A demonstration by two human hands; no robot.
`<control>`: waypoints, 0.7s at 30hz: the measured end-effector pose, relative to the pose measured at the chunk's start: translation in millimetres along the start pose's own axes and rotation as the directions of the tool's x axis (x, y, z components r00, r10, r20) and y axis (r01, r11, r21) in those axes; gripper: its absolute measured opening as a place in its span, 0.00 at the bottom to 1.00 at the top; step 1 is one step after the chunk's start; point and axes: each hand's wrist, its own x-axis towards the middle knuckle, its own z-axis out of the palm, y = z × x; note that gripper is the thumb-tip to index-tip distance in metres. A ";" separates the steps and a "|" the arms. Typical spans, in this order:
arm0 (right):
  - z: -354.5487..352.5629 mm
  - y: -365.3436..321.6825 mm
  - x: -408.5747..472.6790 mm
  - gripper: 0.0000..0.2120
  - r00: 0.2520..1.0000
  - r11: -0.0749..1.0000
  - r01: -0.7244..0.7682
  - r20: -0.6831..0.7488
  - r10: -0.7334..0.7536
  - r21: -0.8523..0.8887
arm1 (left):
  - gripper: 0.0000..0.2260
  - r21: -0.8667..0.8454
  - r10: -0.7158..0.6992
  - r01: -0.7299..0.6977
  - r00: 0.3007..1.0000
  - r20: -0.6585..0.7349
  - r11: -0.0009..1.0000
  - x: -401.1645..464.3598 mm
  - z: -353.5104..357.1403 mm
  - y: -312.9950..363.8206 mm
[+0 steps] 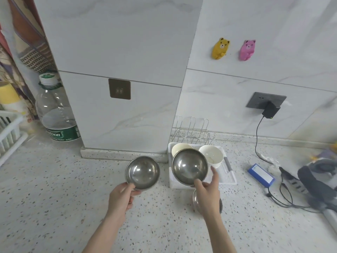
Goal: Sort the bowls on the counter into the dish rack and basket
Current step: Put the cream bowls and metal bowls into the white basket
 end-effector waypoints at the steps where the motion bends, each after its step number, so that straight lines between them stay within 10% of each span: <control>1: -8.9 -1.4 4.8 0.32 0.999 0.999 0.026 -0.026 -0.026 -0.024 | 0.07 0.006 0.002 -0.002 1.000 0.011 1.000 -1.7 8.3 1.4; 10: -85.6 7.1 58.2 0.19 0.986 0.992 -0.030 -0.167 0.010 -0.121 | 0.06 0.000 0.051 -0.051 0.999 0.020 0.999 -12.1 74.6 2.7; 21: -121.6 -3.1 152.9 0.16 0.982 0.823 -0.124 0.048 0.180 -0.555 | 0.11 0.080 0.030 -0.029 1.000 -0.007 0.996 -17.3 122.4 -7.7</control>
